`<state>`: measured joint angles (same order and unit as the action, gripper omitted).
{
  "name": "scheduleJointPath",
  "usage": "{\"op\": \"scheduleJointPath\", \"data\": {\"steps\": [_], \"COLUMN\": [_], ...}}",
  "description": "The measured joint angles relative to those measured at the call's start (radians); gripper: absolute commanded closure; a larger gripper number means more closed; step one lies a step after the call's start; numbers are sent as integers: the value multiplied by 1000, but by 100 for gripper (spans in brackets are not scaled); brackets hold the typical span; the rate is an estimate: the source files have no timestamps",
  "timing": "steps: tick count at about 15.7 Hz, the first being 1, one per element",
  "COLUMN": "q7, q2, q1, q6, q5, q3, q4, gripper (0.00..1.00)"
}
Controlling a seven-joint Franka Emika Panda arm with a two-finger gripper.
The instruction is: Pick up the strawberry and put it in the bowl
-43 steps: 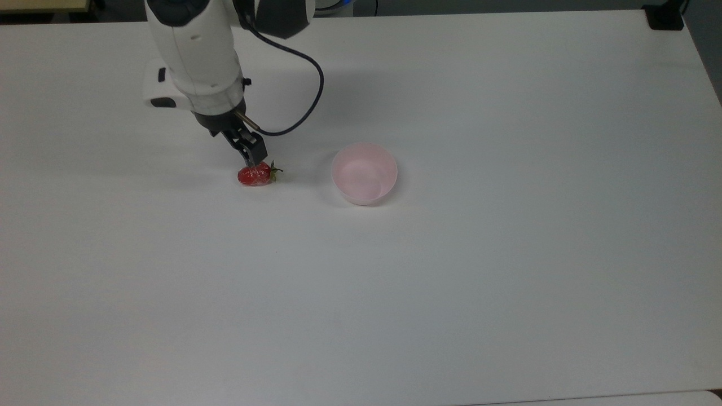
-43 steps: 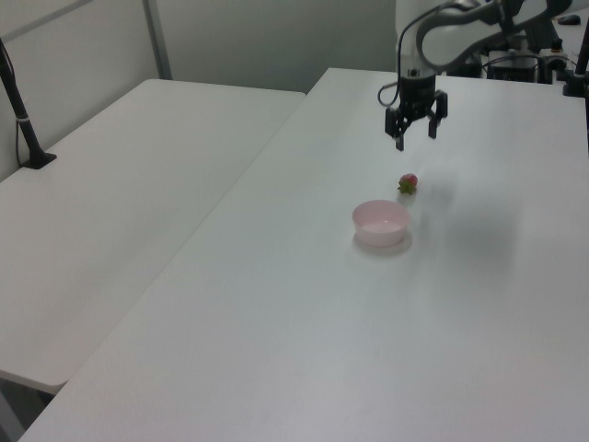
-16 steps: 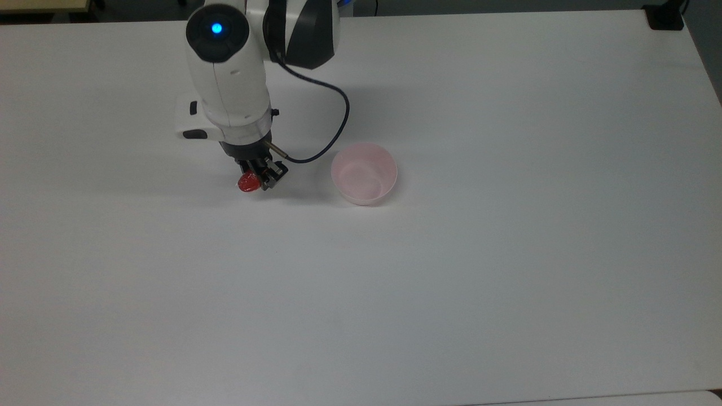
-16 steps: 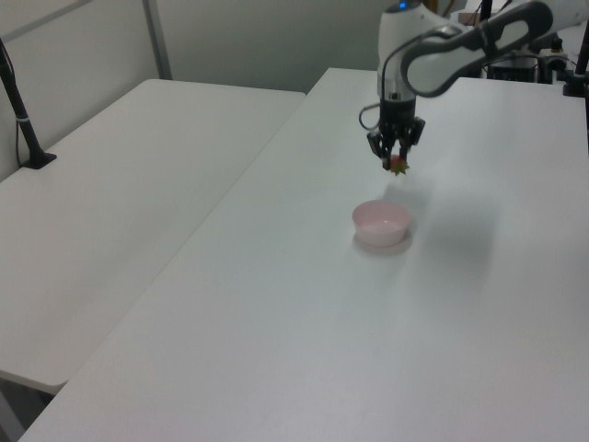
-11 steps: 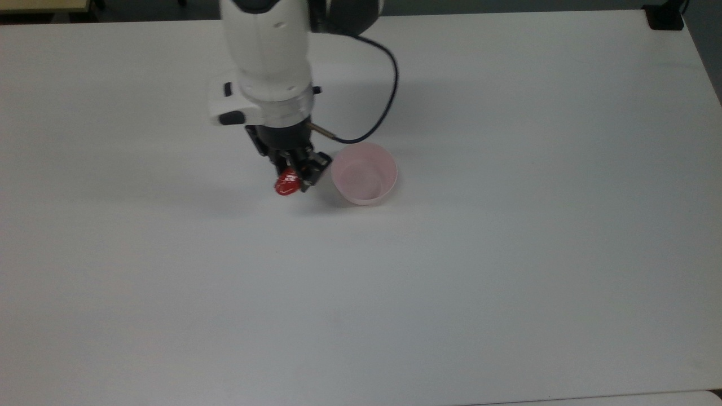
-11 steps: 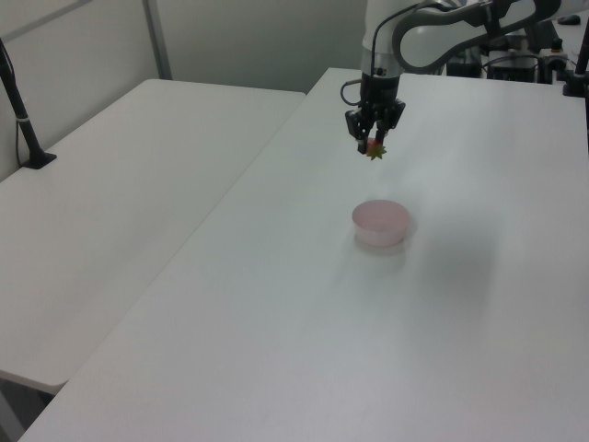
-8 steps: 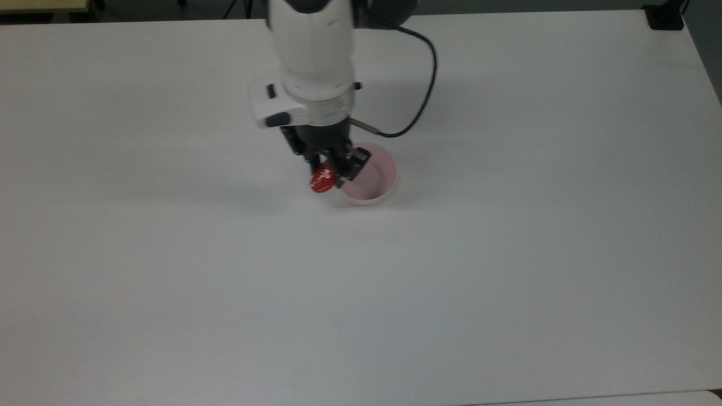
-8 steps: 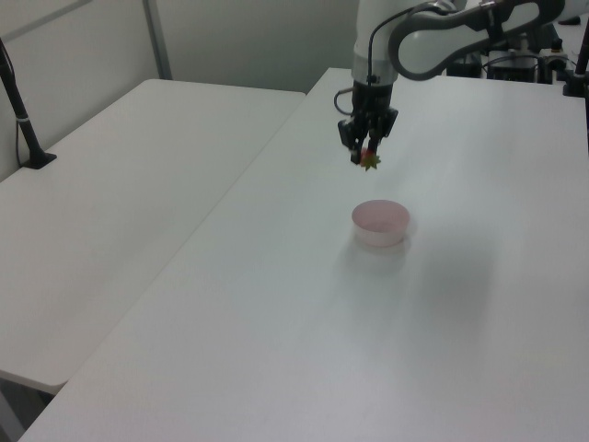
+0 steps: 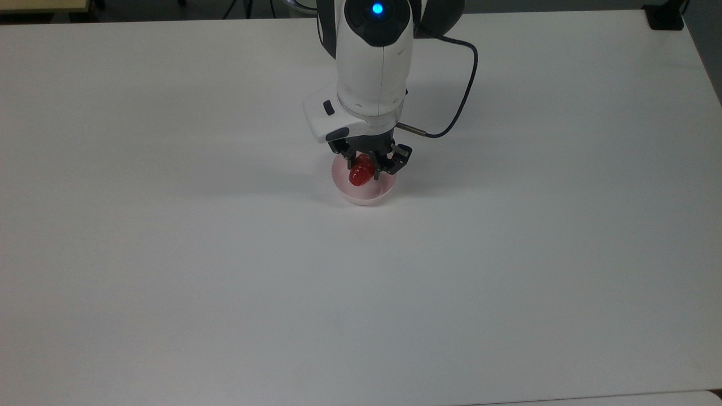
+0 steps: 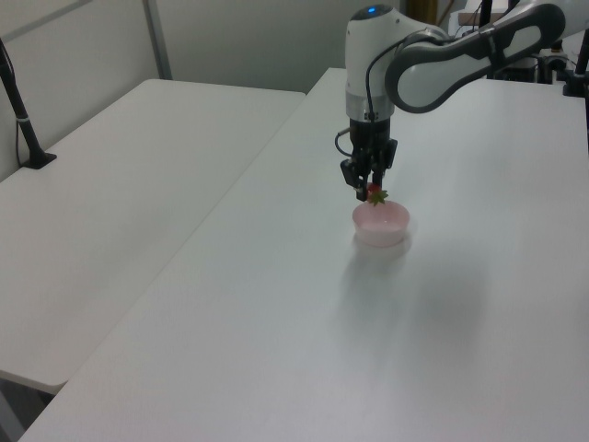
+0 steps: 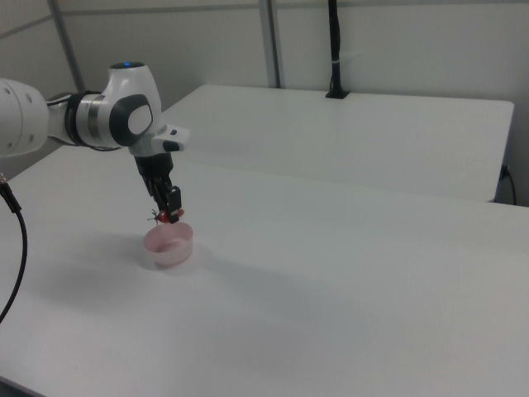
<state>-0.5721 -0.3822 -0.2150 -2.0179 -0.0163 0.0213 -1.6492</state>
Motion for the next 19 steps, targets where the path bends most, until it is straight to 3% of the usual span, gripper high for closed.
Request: {"op": "scheduleJointPath", "data": {"steps": [9,16,19], "q7": [136,440,475], "q2": [29,260,329], "q1": [-7,32,64], "q6": [24,259,318], "q5": [-7,-12,-12], "q3": [19,129,150], "q4": [-4,29,27], "gripper": [0,0,0]}}
